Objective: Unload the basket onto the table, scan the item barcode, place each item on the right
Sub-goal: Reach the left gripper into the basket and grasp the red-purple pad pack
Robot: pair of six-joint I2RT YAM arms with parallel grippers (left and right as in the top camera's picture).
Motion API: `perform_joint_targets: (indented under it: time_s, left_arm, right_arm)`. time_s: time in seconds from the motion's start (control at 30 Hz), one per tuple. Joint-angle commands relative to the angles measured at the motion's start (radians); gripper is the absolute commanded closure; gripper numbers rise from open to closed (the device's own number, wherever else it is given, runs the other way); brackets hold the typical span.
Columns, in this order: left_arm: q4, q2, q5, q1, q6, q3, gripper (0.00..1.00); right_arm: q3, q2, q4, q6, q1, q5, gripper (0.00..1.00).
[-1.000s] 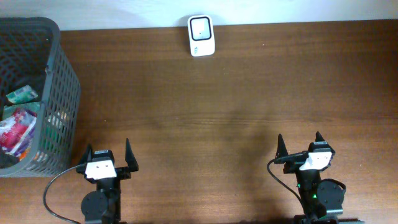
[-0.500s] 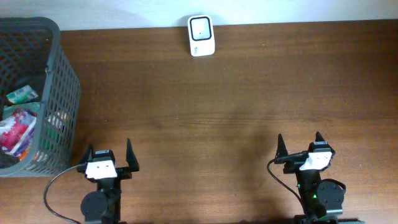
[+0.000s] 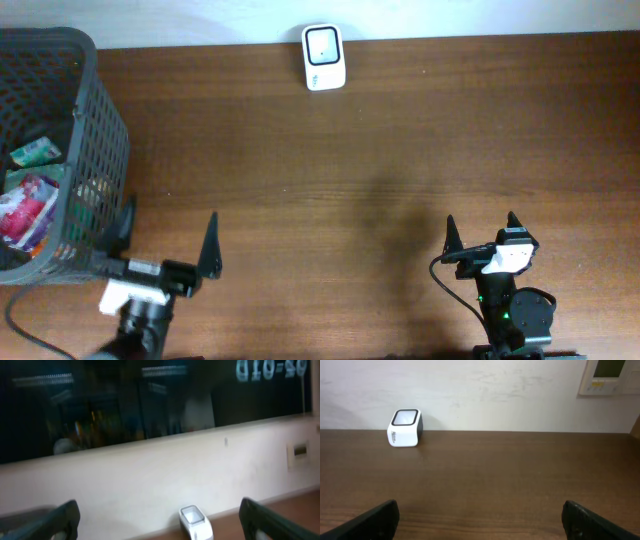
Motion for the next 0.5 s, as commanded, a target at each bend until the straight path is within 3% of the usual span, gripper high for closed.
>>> perform_joint_targets:
  time_s: [0.0,0.13,0.23,0.3,0.37,0.47]
  left_arm:
    - [-0.054,0.175,0.122,0.002,0.067,0.147,0.01]
    - [0.060,0.243,0.135,0.002,0.055,0.155,0.01]
    - [0.086,0.322,0.028,0.002,-0.063,0.239,0.01]
    - [-0.062,0.411,-0.019,0.002,-0.063,0.371,0.01]
    - [-0.322,0.571,-0.026,0.002,-0.062,0.587,0.01]
    - [-0.569,0.777,0.067,0.002,-0.060,0.845,0.01]
  right_arm:
    - [-0.009,-0.005,-0.003,0.008,0.009,0.008,0.02]
    - [-0.009,-0.005,-0.003,0.008,0.009,0.008,0.01]
    - [-0.009,-0.005,-0.003,0.008,0.009,0.008,0.01]
    - [-0.009,-0.005,-0.003,0.008,0.009,0.008,0.01]
    - [-0.009,-0.005,-0.003,0.008,0.009,0.008,0.02]
    - [-0.009,-0.005,-0.003,0.008,0.009,0.008,0.02]
